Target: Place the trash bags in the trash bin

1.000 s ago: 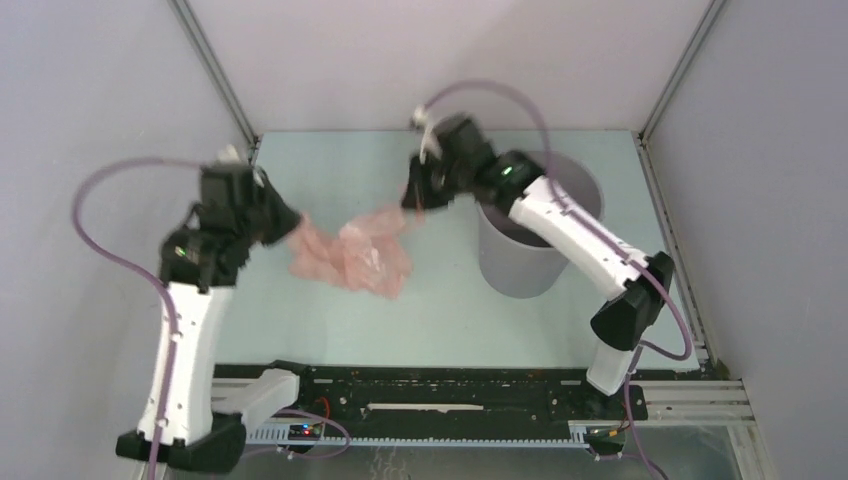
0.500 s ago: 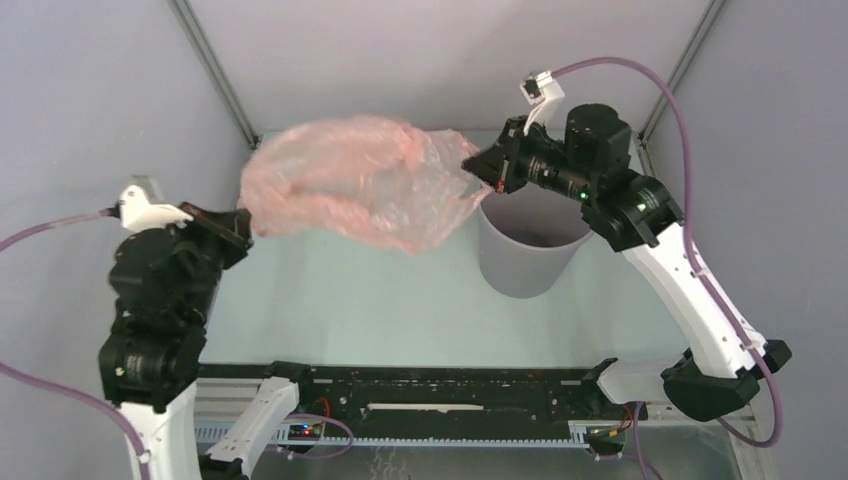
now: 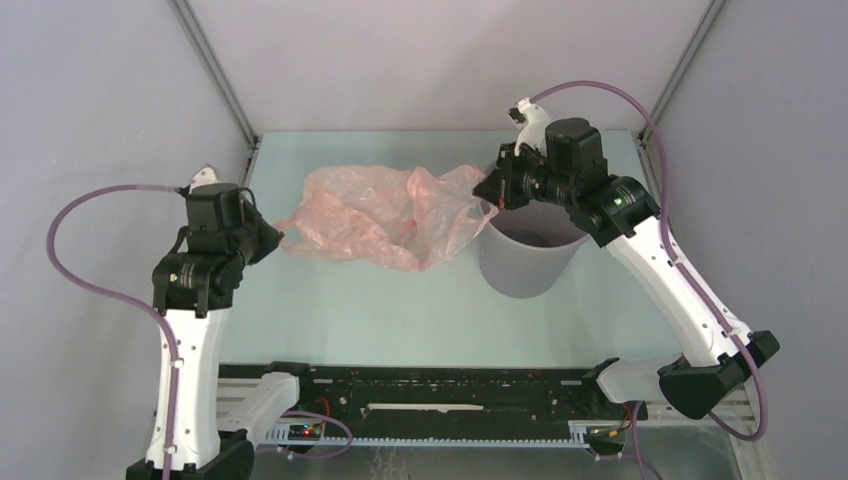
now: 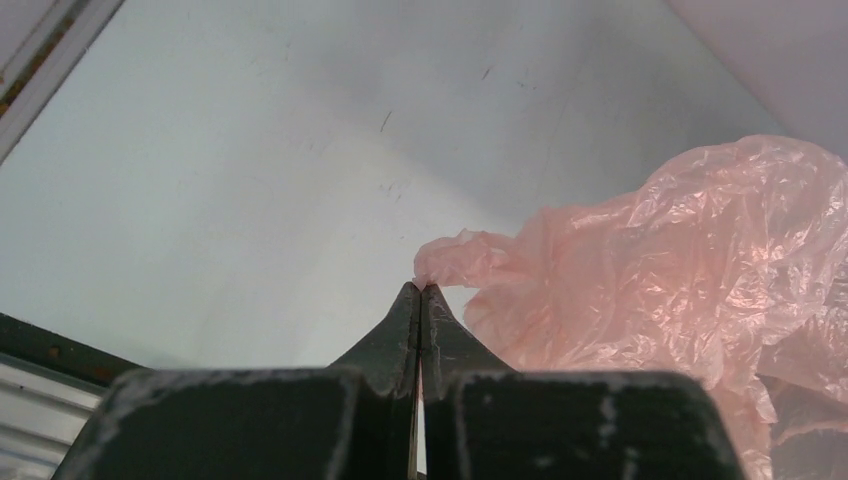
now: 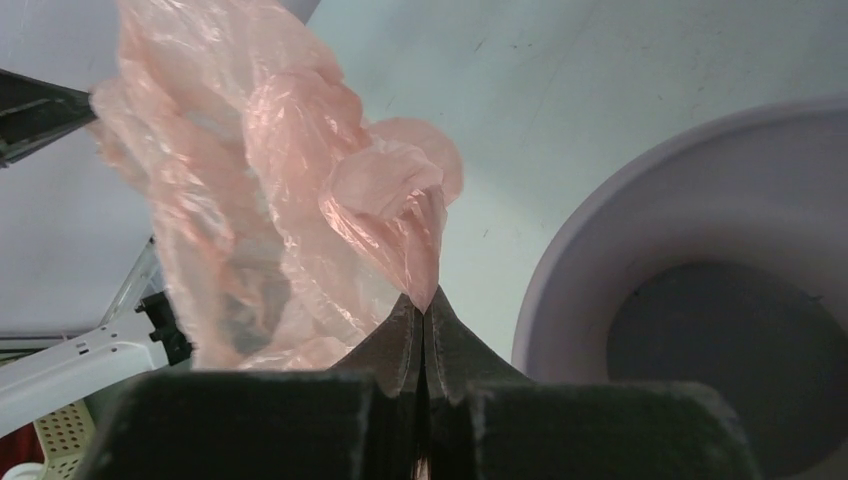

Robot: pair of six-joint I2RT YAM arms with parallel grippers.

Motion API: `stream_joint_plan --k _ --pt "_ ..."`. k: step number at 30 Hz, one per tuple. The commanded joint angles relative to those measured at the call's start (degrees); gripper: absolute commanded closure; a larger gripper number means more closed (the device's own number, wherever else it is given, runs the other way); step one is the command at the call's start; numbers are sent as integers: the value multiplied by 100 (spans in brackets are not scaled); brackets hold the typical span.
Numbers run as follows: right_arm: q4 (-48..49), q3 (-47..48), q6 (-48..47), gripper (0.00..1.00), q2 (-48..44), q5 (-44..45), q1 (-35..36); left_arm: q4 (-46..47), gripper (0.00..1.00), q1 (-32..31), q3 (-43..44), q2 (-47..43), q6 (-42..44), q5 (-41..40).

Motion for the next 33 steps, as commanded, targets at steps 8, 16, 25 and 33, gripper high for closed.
stream_joint_plan --k 8,16,25,33 --pt "46 -119 -383 100 -270 264 -150 490 100 56 792 -268 208 102" --pt "485 -330 -231 99 -423 -256 -124 2518 100 60 -113 -1194 412 1961" --pt "620 -731 217 95 -48 220 804 2657 100 59 -1460 -1651 223 2215" --pt "55 -717 -68 97 164 858 1167 2395 100 77 -2188 -1679 -844 2040"
